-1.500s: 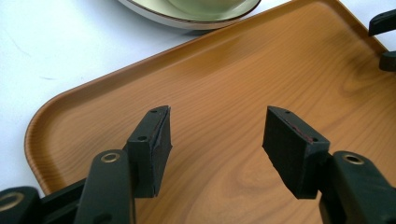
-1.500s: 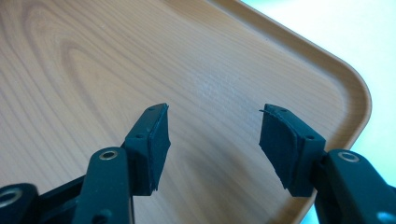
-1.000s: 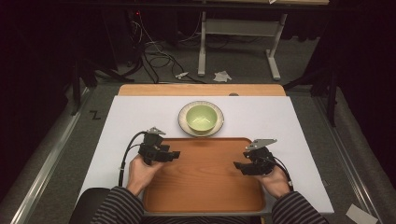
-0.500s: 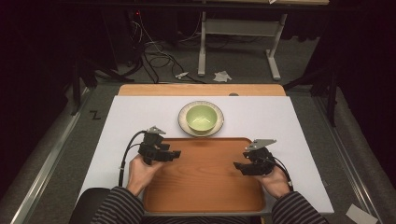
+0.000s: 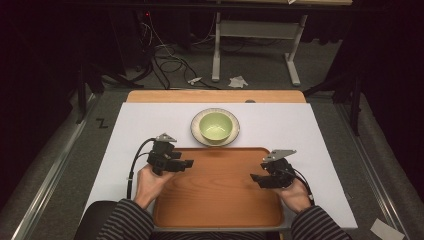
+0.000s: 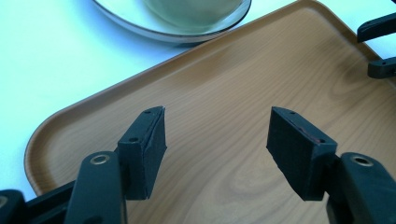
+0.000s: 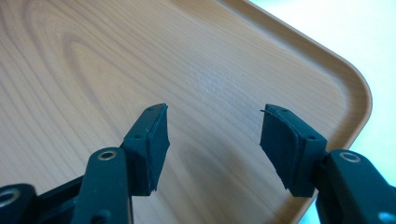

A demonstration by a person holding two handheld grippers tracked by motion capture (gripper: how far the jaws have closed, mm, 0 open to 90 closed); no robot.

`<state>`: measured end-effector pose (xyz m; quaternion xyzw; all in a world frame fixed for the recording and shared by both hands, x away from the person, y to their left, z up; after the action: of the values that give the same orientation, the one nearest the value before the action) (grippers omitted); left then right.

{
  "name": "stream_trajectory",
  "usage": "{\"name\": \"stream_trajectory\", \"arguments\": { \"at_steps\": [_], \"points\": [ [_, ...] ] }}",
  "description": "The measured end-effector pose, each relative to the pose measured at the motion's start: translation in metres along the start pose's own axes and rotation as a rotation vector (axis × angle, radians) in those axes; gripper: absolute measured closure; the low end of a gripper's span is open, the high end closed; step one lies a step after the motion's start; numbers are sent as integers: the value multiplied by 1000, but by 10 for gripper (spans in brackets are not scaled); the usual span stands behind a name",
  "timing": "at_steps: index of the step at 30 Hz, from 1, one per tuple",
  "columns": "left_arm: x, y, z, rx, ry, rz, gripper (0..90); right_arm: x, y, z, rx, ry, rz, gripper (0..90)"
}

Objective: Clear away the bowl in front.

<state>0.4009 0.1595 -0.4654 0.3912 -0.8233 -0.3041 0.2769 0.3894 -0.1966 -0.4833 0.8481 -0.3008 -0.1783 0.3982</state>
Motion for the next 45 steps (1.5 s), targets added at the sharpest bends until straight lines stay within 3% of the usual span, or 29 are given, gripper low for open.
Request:
{"name": "stream_trajectory", "arguments": {
  "at_steps": [7, 11, 19, 28, 45],
  "points": [
    [8, 4, -4, 19, -24, -18, 375, 0, -1, 0, -7, -5, 4, 434],
    [8, 5, -6, 16, -18, -11, 379, -1, -1, 0, -5, 5, 7, 435],
    [14, 0, -16, -15, -36, -4, 382, 0, 0, 1, -5, 2, 16, 435],
    [15, -9, -25, -32, -26, 12, 386, 0, 2, 2, -6, -2, 18, 438],
    [16, -18, -53, -73, -64, -14, 390, 0, 3, 3, -7, -2, 27, 441]
  ]
}}
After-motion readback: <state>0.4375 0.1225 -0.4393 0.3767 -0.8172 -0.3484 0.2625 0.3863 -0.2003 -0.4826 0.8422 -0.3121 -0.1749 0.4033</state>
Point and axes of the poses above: each handheld gripper's, and its own axes: y roughly backward along the jaws, z roughly out of its underside, x roughly to its right, the point moved 1 cm from there along -y, roughly forward along the jaws, and after that the axes turned 5 degrees about -z, right-handed, at the moved point
